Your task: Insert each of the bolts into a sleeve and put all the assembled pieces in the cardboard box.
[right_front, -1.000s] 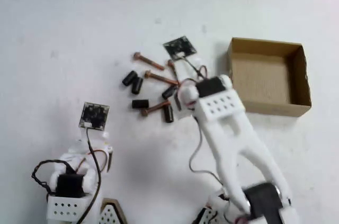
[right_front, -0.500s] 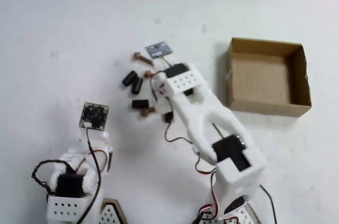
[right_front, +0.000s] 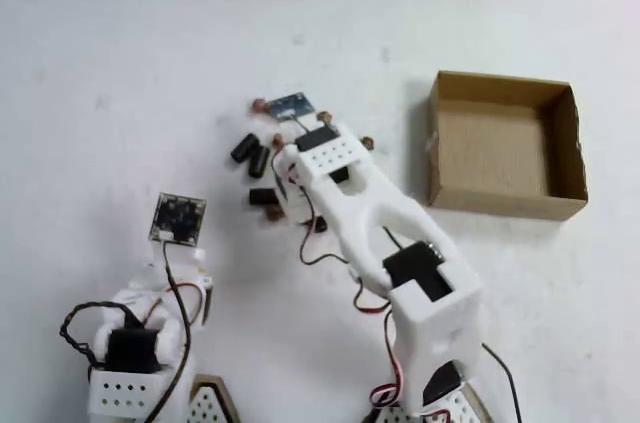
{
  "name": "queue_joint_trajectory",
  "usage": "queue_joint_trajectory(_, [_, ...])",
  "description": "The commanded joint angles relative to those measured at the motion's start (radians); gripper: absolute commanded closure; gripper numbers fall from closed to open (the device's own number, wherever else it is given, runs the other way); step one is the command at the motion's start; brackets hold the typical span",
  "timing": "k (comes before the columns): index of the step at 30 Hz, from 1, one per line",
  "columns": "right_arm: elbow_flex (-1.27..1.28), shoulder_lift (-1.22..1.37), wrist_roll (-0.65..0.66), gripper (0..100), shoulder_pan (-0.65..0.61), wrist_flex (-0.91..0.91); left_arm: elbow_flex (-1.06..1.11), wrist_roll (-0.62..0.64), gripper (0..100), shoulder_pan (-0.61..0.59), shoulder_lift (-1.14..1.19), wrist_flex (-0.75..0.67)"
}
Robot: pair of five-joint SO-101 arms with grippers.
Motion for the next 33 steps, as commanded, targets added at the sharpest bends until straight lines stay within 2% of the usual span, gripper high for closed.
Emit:
queue_joint_trajectory(1, [-0.015,0.007,-0.003,95.0,-0.002,-0.016,-0.002,0.003,98,-0.008,-0.005,0.011])
queue_joint_trajectory(2, [-0.015,0.007,-0.003,98.1,-0.002,-0.016,-0.002,0.003,98,-0.008,-0.005,0.011])
queue_joint_trajectory(6, [-0.029,-0.010,-0.003,98.5,0.001,0.012,-0.002,0.003,98,-0.008,-0.005,0.011])
queue_joint_trajectory(10, [-0.092,-0.113,0.009,98.2,0.021,0.153,-0.002,0.003,98,-0.008,-0.005,0.011])
queue_joint_trajectory(16, [-0.104,-0.375,0.206,98.2,0.035,0.309,-0.002,0.003,98,-0.008,-0.005,0.011])
queue_joint_trajectory(25, [-0.098,-0.839,0.311,98.2,0.137,0.484,-0.002,0.003,98,-0.008,-0.005,0.011])
queue_joint_trajectory(33, [0.196,-1.218,0.328,98.1,0.239,0.437,-0.002,0.003,98,-0.008,-0.005,0.011])
